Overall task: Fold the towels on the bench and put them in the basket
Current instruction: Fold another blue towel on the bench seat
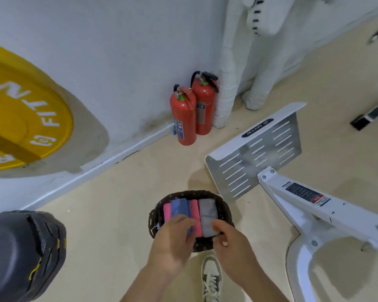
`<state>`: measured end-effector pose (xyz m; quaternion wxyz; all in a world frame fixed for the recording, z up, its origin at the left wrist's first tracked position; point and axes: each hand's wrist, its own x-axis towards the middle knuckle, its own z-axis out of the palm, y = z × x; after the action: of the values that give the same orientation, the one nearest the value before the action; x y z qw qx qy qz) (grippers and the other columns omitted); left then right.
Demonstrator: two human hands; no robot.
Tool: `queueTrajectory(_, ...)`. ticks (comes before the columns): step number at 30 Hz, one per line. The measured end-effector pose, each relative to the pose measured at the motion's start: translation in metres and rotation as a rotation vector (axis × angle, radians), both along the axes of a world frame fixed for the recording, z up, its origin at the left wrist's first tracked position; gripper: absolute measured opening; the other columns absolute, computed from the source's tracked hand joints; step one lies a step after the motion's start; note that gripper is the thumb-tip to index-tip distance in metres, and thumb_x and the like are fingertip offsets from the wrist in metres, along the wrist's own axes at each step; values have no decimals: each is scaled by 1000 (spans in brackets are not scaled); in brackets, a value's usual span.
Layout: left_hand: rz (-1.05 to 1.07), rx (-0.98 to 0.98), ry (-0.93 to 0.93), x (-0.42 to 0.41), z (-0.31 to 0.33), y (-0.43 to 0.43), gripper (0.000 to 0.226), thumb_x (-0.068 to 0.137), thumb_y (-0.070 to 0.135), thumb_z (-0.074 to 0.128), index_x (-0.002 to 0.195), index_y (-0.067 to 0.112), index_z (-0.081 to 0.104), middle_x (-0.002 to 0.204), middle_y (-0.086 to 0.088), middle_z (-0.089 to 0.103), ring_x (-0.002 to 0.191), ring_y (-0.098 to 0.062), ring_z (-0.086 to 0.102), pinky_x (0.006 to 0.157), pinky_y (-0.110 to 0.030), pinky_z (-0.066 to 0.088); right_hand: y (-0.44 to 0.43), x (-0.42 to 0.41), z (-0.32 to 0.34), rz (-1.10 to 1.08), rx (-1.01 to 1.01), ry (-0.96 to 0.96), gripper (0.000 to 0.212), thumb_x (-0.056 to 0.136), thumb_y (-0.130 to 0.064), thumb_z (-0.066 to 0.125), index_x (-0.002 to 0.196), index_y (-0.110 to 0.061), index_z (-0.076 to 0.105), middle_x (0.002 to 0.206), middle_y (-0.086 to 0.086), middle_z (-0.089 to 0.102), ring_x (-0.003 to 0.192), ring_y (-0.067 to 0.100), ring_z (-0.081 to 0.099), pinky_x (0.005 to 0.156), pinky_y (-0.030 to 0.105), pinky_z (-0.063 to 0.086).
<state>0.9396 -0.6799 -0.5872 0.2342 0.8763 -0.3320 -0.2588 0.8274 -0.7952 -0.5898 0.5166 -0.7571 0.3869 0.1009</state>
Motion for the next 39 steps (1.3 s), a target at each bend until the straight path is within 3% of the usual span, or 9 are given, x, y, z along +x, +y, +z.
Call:
queueTrajectory(4, -41, -64, -81, -41, 91, 9, 16, 93, 28, 51, 93, 32, 66, 86, 13, 66, 77, -5, 56, 70, -19, 42, 12, -37, 82, 96, -99, -43, 39, 88, -4, 46, 115, -28, 63, 97, -8, 62, 86, 10, 60, 81, 21, 47)
queueTrajectory(10, -215, -222, -141, -142, 198, 36, 23, 91, 15, 55, 103, 26, 71, 100, 13, 69, 94, -3, 58, 74, -2, 34, 52, -157, 182, 180, -394, -12, 44, 90, -13, 44, 129, -32, 54, 118, -6, 60, 105, 14, 57, 89, 25, 44)
queueTrajectory(15, -431, -229, -230, -227, 258, 62, 23, 92, 23, 55, 110, 31, 66, 97, 12, 69, 86, -11, 63, 66, -25, 45, 75, -277, 245, 91, -601, -35, 50, 89, -11, 44, 137, -26, 47, 128, -4, 53, 118, 19, 49, 91, 29, 44)
queueTrajectory(18, -614, -188, -347, -269, 284, 62, 30, 73, 15, 71, 98, 31, 67, 74, 10, 65, 65, -14, 63, 41, -24, 41, 78, -347, 279, 23, -657, 5, 52, 92, -13, 42, 141, -30, 39, 133, -9, 47, 119, 15, 48, 87, 25, 42)
queueTrajectory(21, -761, -197, -531, -310, 300, 48, 43, 49, 7, 80, 82, 30, 67, 68, 14, 58, 61, -10, 58, 35, -19, 32, 76, -415, 301, -109, -680, 61, 52, 92, -17, 45, 141, -34, 37, 130, -13, 48, 111, 13, 53, 75, 23, 39)
queueTrajectory(27, -771, -286, -467, -403, 287, 7, 49, 49, 3, 80, 89, 29, 65, 64, 11, 57, 58, -15, 60, 42, -26, 47, 52, -530, 306, -610, -376, -105, 36, 91, -9, 55, 119, -31, 54, 101, -10, 63, 73, 3, 62, 65, 14, 46)
queueTrajectory(32, -723, -305, -306, -507, 268, -38, 39, 85, 23, 35, 111, 33, 62, 102, 13, 60, 100, -11, 53, 80, -29, 47, 11, -619, 300, -1010, 194, -375, 24, 93, -2, 51, 110, -15, 62, 97, 12, 70, 66, 17, 65, 55, 22, 49)
queueTrajectory(35, -649, -278, -229, -578, 260, -73, 50, 82, 40, 19, 104, 32, 63, 97, 13, 63, 95, -9, 54, 81, -31, 48, -27, -683, 295, -1027, 324, -390, 22, 92, -3, 51, 108, -13, 64, 97, 12, 71, 75, 22, 65, 64, 28, 49)
queueTrajectory(39, -546, -182, -182, -667, 258, -126, 25, 91, 29, 39, 101, 32, 62, 89, 12, 67, 84, -9, 58, 78, -30, 48, -89, -758, 287, -934, 280, -306, 21, 88, -10, 57, 106, -18, 66, 99, 10, 69, 86, 21, 65, 72, 31, 53)
